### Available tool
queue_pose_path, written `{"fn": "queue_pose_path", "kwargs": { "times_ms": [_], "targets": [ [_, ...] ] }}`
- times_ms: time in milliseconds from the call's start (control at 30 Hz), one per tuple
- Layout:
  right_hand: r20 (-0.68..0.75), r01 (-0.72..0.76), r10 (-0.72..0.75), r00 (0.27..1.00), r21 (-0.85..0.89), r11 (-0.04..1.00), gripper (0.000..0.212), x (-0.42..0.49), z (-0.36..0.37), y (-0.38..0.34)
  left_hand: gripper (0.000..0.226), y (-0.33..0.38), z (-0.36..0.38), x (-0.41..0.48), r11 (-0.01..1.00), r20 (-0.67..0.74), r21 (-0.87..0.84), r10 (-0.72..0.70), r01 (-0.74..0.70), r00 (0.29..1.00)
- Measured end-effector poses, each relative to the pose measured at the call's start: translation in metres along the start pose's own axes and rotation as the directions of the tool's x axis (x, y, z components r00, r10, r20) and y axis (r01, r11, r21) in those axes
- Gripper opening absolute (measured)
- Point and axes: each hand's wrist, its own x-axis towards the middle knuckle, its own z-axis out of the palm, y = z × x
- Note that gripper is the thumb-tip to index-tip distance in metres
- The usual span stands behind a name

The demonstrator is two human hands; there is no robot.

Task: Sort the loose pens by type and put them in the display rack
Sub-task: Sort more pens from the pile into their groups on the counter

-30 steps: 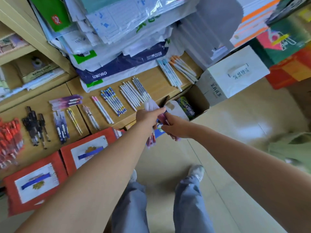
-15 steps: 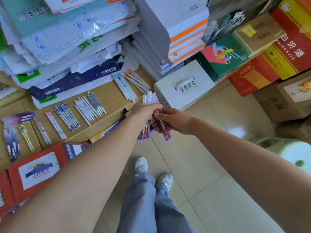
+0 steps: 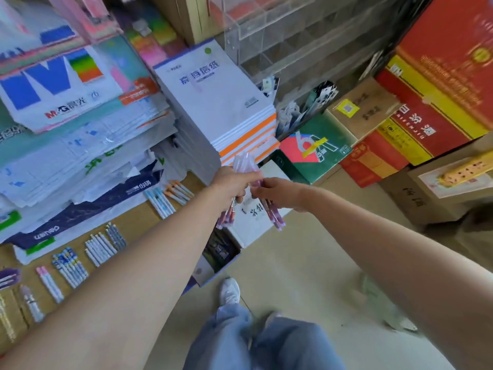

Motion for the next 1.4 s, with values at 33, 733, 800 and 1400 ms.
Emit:
{"fn": "queue_pose_path", "kwargs": {
  "times_ms": [33, 733, 800, 1400],
  "targets": [
    [-0.005, 0.003, -0.003, 1.000, 0.020, 1.000, 0.030, 0.003, -0.016, 0.001, 0.025, 0.012, 0.006, 0.007, 1.000, 0.031, -0.005, 0.006, -0.006, 0.999],
    [-0.251, 0.248, -0.160, 0.955, 0.378, 0.892, 0.021, 0.053, -0.265, -0.052, 0.021, 0.190, 0.073, 0.085, 0.933, -0.388, -0.347, -0.051, -0.094, 0.920],
    [-0.259, 0.255, -0.156, 0.953, 0.411, 0.875, 0.020, 0.058, -0.270, -0.069, 0.021, 0.198, 0.063, 0.083, 0.929, -0.408, -0.356, -0.054, -0.105, 0.911],
    [-0.528, 0.439, -0.121, 0.841, 0.535, 0.721, 0.021, 0.113, -0.308, -0.184, 0.030, 0.259, -0.008, 0.118, 0.877, -0.409, -0.461, -0.077, -0.133, 0.909]
  ]
}}
